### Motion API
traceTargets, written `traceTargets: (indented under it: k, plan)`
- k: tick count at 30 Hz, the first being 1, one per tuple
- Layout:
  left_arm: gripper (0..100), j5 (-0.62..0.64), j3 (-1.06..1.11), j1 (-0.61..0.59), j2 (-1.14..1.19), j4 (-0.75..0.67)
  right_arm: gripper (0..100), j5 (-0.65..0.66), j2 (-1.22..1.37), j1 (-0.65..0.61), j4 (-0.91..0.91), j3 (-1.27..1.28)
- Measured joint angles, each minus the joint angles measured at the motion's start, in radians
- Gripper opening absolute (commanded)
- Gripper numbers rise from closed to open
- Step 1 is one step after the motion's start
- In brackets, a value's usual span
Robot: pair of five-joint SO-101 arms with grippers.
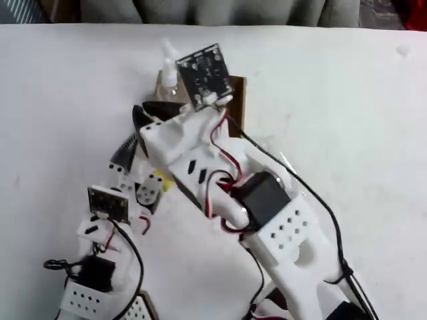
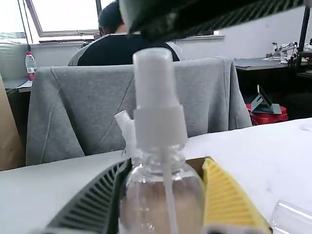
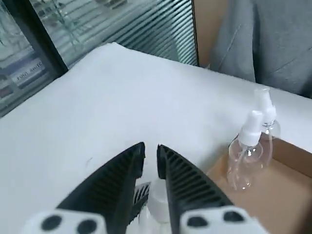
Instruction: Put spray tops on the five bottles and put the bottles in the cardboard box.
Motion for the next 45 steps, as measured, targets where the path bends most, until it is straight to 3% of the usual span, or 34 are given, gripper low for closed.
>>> traceTargets:
  k: [5,11,18,23,27,29,34,39,45]
  plan:
    - [2,0.000,0.000,0.000,0.000,0.000,1.6,0.000,-0.075,0.003,0.015,0.000]
    - [2,0.000,0.000,0.000,0.000,0.000,1.6,0.000,-0.175,0.066,0.170,0.000]
    - [2,0.000,0.000,0.000,0.000,0.000,1.7,0.008,-0.258,0.273,0.451,0.000]
    - [2,0.000,0.000,0.000,0.000,0.000,1.7,0.238,-0.305,0.514,0.583,0.081]
    - [2,0.000,0.000,0.000,0.000,0.003,1.7,0.511,-0.345,0.738,0.568,0.258]
    - [2,0.000,0.000,0.000,0.000,0.012,1.6,0.575,-0.371,0.830,0.519,0.370]
    - [2,0.000,0.000,0.000,0.000,0.012,1.6,0.606,-0.488,0.927,0.367,0.709]
    - [2,0.000,0.000,0.000,0.000,0.017,1.7,0.611,-0.663,0.936,0.212,1.022]
    - [2,0.000,0.000,0.000,0.000,0.043,1.6,0.605,-0.793,0.988,0.155,1.162]
